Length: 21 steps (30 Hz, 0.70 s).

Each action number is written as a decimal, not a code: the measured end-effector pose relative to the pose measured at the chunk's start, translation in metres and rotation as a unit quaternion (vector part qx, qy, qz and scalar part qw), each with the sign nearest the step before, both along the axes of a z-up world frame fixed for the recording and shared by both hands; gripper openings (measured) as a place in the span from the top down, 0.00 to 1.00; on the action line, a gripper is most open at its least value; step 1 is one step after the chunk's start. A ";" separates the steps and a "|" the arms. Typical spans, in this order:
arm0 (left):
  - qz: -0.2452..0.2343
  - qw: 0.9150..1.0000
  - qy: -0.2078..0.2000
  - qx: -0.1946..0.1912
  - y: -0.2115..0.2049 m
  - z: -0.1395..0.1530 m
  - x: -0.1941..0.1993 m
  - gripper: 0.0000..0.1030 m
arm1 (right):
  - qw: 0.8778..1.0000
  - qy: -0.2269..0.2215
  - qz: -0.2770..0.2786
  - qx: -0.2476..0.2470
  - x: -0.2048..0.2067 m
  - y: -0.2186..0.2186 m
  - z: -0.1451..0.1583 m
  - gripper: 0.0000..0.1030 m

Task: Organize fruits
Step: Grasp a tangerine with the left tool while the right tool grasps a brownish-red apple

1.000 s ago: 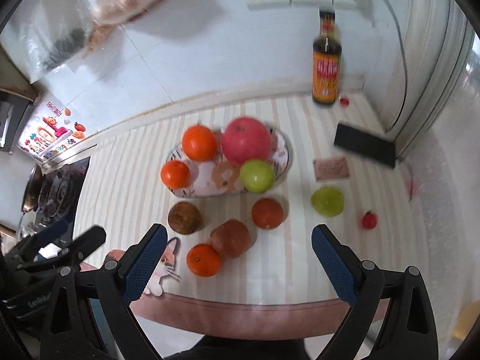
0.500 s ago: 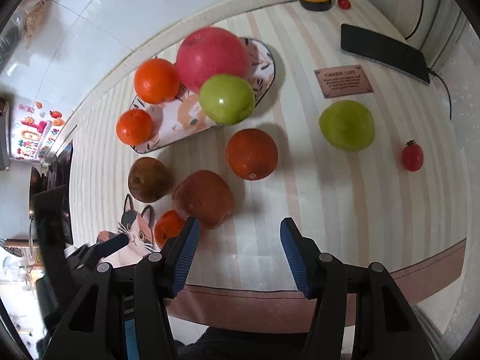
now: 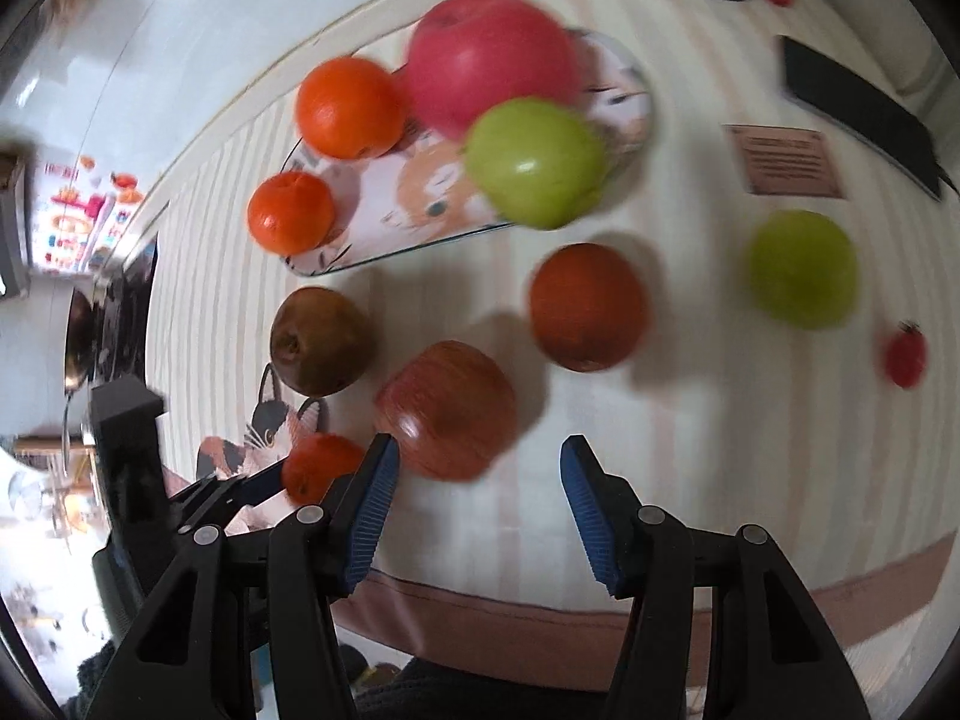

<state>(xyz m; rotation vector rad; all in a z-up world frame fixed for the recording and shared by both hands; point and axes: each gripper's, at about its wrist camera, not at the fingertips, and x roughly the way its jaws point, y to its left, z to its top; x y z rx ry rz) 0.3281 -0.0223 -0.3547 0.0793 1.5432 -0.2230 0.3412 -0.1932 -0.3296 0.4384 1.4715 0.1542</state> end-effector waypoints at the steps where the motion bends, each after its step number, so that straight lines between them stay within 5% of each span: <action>1: 0.010 1.000 0.001 -0.002 0.006 0.000 0.000 0.40 | 1.000 0.003 0.008 -0.001 0.004 0.007 -0.005 0.42; 5: 0.038 0.999 0.002 -0.009 0.015 -0.001 0.002 0.40 | 0.999 0.016 0.038 0.008 0.020 0.037 -0.031 0.33; 14: 0.046 0.999 0.001 -0.022 0.034 -0.002 -0.010 0.40 | 0.995 0.024 0.099 -0.014 0.006 0.059 -0.031 0.34; 21: 0.037 0.999 0.005 -0.027 0.035 -0.007 0.003 0.40 | 0.997 0.036 0.064 0.031 0.011 0.059 -0.049 0.31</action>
